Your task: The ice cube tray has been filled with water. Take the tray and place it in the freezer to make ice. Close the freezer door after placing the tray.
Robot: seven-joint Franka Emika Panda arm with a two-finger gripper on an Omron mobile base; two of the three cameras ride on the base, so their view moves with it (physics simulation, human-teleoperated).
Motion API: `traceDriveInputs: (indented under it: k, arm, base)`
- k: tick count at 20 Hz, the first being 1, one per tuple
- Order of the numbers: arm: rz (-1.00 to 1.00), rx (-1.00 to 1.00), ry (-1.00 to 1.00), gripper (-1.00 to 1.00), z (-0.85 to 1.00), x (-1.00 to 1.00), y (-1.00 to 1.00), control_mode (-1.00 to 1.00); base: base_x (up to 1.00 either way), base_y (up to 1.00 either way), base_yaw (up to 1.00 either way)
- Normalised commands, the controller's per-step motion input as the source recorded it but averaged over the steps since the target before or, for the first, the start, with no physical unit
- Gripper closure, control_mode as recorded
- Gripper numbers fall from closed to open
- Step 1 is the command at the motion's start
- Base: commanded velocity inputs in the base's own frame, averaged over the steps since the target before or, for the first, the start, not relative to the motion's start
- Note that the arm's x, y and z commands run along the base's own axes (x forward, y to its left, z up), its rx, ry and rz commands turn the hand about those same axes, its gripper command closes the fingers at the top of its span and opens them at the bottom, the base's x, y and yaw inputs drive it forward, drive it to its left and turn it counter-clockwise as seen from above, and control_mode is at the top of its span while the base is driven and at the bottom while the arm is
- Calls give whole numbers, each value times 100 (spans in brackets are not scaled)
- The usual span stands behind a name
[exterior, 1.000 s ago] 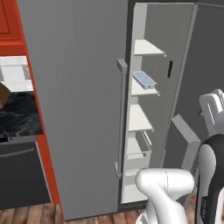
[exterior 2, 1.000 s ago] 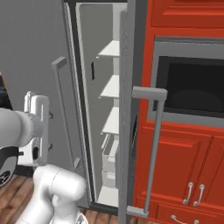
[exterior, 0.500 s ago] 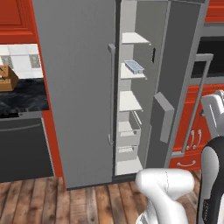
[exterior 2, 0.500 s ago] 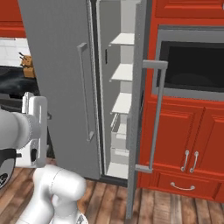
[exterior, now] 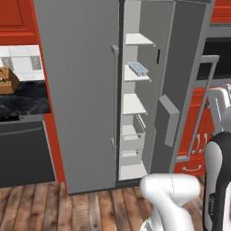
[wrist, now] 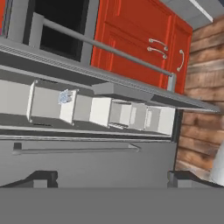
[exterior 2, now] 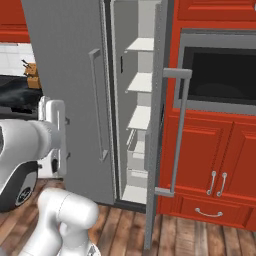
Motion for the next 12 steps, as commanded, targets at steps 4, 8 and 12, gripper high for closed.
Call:
traceDriveInputs:
  k: [4,8,12]
  arm:
    - [0,0,-25,-100,5,46,-57,-100]
    - [-4,0,-22,-100,25,1,-64,-100]
    - [-12,4,1,-100,41,0,-70,-100]
  base:
    - [0,0,0]
    - [0,0,0]
    - [0,0,0]
